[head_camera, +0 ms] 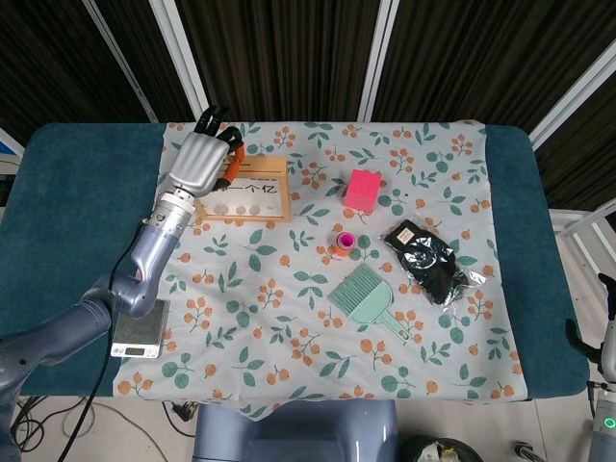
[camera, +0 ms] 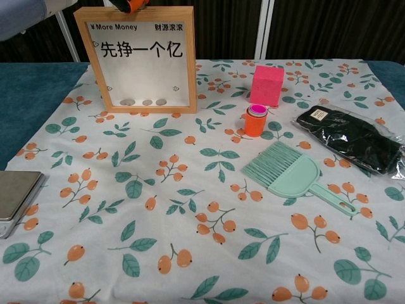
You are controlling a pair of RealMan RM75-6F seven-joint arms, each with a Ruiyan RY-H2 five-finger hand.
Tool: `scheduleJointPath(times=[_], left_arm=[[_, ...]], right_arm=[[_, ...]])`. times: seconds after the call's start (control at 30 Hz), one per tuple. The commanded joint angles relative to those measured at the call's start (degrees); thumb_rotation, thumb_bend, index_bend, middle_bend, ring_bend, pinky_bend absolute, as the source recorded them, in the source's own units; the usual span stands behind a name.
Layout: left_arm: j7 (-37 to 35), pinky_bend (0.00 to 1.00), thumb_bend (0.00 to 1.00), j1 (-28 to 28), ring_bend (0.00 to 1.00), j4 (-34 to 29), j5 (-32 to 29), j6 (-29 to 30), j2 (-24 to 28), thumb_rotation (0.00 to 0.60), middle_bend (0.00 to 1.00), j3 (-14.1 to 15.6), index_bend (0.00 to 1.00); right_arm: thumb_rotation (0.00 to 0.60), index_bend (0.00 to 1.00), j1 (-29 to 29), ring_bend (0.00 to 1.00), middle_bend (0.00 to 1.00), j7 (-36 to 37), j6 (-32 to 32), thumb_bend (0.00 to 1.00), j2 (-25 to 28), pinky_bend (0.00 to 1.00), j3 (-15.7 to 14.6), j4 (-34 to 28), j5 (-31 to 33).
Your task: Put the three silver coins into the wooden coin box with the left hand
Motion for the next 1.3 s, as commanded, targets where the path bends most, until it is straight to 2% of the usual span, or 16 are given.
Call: scheduleJointPath(times=[0.03, 0.8, 1.07, 1.3], left_arm=[[-0.2, 0.0, 0.47, 0.0, 0.0, 0.6, 0.3, 0.1, -0.3, 0.6, 0.3, 0.2, 0.78], [-0.5, 0.0, 0.44, -0.3, 0.0, 1.1, 1.9, 0.2, 0.3, 0.6, 0.27, 1.2, 0.71], [1.0, 0.0, 0.39, -0.2, 0.0, 0.5, 1.5, -0.8, 1.1, 0.6, 0.25, 1.5, 0.61], [2.0, 0.0, 0.39, -0.3, 0.0, -0.2, 1.1, -1.3, 1.4, 0.6, 0.24, 1.5, 0.59]], right_arm=[[0.6, 0.18, 0.0, 0.02, 0.05, 0.0, 0.0, 0.39, 0.0, 0.0, 0.0, 0.0, 0.0], [0.6, 0.18, 0.0, 0.02, 0.05, -0.1, 0.0, 0.39, 0.0, 0.0, 0.0, -0.1, 0.0], [0.6, 0.18, 0.0, 0.02, 0.05, -0.2, -0.2, 0.39, 0.2, 0.0, 0.0, -0.2, 0.3], [0.6, 0.18, 0.0, 0.02, 0.05, -0.3, -0.2, 0.39, 0.2, 0.0, 0.1, -0.3, 0.4]])
